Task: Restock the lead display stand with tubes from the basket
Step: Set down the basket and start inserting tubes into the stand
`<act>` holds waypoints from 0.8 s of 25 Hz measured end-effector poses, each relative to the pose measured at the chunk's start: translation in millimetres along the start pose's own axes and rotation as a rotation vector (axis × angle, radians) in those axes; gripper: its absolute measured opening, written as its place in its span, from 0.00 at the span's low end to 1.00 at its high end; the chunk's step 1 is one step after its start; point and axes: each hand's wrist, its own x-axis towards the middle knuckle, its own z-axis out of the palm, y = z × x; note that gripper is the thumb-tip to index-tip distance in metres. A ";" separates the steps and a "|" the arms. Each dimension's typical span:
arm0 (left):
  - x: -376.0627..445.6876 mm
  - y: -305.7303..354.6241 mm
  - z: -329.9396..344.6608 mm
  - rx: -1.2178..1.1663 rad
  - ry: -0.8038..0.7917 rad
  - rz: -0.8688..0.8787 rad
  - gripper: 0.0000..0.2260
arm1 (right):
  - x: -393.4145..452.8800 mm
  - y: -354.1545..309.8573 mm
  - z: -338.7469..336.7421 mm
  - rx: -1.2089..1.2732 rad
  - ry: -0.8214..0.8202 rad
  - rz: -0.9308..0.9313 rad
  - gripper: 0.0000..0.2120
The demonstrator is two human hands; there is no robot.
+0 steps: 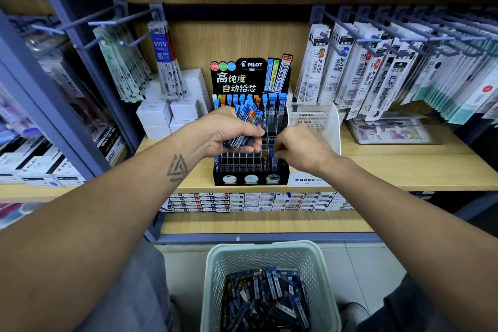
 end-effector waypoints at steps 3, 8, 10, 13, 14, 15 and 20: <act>-0.2 -1.1 0.0 -0.012 -0.011 -0.010 0.12 | 4.7 1.2 -6.3 0.186 0.073 0.124 0.03; -4.3 -1.2 2.6 -0.008 -0.101 -0.025 0.05 | 5.8 -12.4 -21.5 1.380 0.023 0.316 0.08; -6.0 -0.9 3.1 0.001 -0.109 -0.023 0.04 | 5.6 -15.0 -21.3 1.416 0.018 0.300 0.10; -8.6 -0.7 1.3 -0.024 -0.114 -0.035 0.04 | 5.6 -12.8 -21.5 1.492 0.026 0.310 0.06; -9.6 -0.3 0.2 -0.041 -0.112 -0.038 0.05 | 4.7 -10.6 -22.9 1.532 0.025 0.305 0.06; -10.3 0.0 -0.8 -0.057 -0.106 -0.036 0.07 | 4.3 -7.9 -24.1 1.562 0.027 0.299 0.06; -8.0 0.2 -2.8 -0.094 -0.059 -0.053 0.12 | 4.1 2.5 -25.9 1.492 0.060 0.311 0.07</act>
